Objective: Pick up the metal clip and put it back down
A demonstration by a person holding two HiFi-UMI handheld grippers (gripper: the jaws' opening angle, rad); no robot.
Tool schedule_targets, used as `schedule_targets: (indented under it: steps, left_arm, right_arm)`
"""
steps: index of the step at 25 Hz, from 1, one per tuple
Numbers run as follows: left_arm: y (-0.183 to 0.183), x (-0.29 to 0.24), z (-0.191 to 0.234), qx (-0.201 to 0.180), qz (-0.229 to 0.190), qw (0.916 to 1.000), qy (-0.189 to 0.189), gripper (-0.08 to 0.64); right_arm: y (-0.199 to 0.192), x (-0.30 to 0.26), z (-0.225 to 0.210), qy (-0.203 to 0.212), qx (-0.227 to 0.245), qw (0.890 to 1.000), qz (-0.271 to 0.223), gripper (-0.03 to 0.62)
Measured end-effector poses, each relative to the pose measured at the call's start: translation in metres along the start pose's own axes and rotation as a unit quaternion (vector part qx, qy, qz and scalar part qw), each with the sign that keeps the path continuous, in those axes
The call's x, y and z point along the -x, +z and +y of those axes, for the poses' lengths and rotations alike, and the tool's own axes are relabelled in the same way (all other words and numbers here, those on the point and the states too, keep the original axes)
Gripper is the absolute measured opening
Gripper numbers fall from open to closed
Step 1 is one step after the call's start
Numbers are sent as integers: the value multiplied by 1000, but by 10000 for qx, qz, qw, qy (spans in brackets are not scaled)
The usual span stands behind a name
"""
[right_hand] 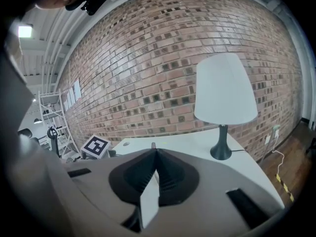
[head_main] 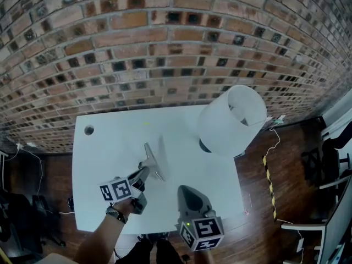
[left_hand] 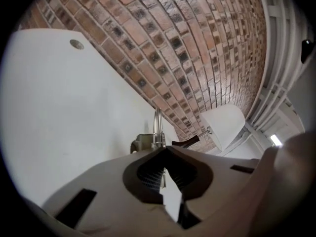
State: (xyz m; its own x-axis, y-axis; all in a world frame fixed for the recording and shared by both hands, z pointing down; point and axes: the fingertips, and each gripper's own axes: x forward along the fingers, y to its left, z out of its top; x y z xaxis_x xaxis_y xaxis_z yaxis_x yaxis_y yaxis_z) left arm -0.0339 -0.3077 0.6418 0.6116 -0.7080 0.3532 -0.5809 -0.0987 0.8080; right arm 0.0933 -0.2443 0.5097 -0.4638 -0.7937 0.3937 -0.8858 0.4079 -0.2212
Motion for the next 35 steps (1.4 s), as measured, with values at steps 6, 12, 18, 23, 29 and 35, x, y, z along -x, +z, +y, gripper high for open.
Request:
schedule_targets:
  steps: [6,12,18,23,29,35]
  left_arm:
    - [25,26,-22,-605,-333,9976,55,6]
    - [44,65,-52,-1455,-694,9867,197,6]
    - [62,113,-89,-2363,-1157,9644,283,6]
    - [68,150,-121,-3079,-1449,9398,330,6]
    - [75,187,-155,-3747,-1769,9096,314,6]
    - [79,223,-185,-4314,-2064,8778,269,6]
  right_arm:
    - [19,7,10,92,105,9997,-204,-5]
    - [42,17,28,260,266,9983,-451,-5]
    - [65,30,53,459,434,9954,-718,-5]
    - [82,44,71,580,560,9926,-909,-5]
    - [103,58,92,698,697,9883,-1162,-4]
    - [112,68,116,859,802,9847,-1289,-5]
